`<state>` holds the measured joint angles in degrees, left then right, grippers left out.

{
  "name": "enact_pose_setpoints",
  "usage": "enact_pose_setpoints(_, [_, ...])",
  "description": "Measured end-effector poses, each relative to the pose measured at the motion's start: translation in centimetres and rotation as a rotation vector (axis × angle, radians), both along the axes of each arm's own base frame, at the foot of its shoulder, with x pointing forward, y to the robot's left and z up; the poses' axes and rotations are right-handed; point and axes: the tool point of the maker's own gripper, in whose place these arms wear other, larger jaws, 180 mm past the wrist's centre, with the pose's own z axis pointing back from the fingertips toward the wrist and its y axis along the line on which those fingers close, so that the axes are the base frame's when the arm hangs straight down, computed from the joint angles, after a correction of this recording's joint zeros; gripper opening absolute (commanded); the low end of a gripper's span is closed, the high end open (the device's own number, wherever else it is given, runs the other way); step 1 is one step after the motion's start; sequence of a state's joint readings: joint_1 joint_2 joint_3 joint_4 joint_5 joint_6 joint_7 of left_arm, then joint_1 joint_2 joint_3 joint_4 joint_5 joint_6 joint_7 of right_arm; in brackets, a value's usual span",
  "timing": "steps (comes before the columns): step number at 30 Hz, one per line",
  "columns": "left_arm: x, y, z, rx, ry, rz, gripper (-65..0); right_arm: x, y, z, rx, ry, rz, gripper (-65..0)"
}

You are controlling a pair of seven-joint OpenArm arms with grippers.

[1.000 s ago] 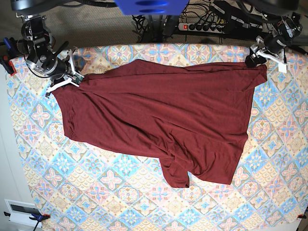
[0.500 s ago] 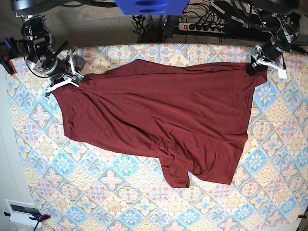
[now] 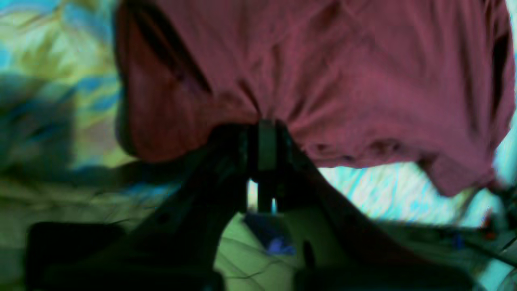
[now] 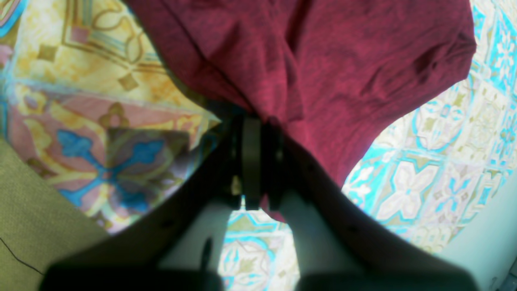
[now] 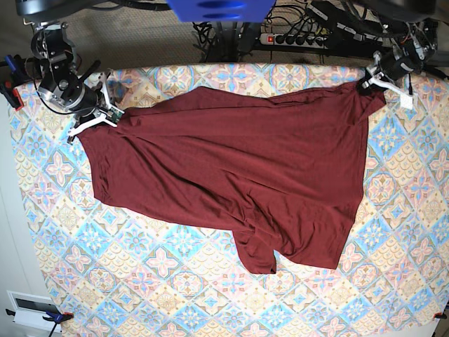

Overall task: Layout the t-shirt on the table in an organized manner, then fold the t-shirt properly
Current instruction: 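Hold the shirt with both grippers and shift the left gripper along the edge, then pull the shirt edge with the left gripper outward, then lower it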

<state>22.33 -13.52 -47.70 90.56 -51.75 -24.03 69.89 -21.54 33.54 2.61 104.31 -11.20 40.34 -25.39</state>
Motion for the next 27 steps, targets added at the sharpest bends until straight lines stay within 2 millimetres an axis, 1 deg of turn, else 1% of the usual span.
enact_pose_setpoints(3, [0.7,2.2,1.6,0.045,-0.035,0.004,-65.0,0.1,0.6,0.7,-0.005,-0.017,0.022,-65.0])
enact_pose_setpoints(6, [1.1,4.0,3.0,0.069,-0.073,0.029,-65.0,0.3,3.3,1.7,0.030,-0.047,0.090,-65.0])
enact_pose_setpoints(7, [0.8,4.9,3.4,0.084,-0.076,0.047,-65.0,0.2,4.3,1.9,0.065,-0.051,0.107,-65.0])
enact_pose_setpoints(8, [0.3,5.8,3.8,0.102,-0.072,0.062,-65.0,0.1,4.6,2.0,0.076,-0.053,0.115,-65.0])
enact_pose_setpoints(10, [0.0,7.6,4.7,0.143,-0.071,0.084,-65.0,-0.2,4.2,1.5,0.050,-0.037,0.109,-65.0])
enact_pose_setpoints(11, [0.2,7.9,5.0,0.150,-0.078,0.084,-65.0,-0.4,4.2,1.5,0.052,-0.032,0.108,-65.0])
enact_pose_setpoints(14, [1.7,7.4,5.4,0.137,-0.119,0.081,-65.0,-1.3,4.1,1.0,0.052,-0.009,0.107,-65.0])
enact_pose_setpoints(16, [2.7,7.3,5.9,0.128,-0.149,0.083,-65.0,-1.5,4.1,0.9,0.048,-0.002,0.108,-65.0])
enact_pose_setpoints(18, [3.2,7.3,6.1,0.128,-0.163,0.084,-65.0,-1.0,4.1,1.2,0.053,-0.018,0.110,-65.0])
enact_pose_setpoints(22, [5.0,6.4,6.4,0.097,-0.214,0.098,-65.0,-0.2,3.2,1.8,0.045,-0.044,0.082,-65.0])
enact_pose_setpoints(24, [6.4,6.3,7.2,0.093,-0.249,0.095,-65.0,0.2,2.8,2.0,0.035,-0.051,0.072,-65.0])
enact_pose_setpoints(27, [8.5,6.4,8.7,0.093,-0.318,0.107,-65.0,0.4,2.7,2.0,0.032,-0.052,0.074,-65.0])
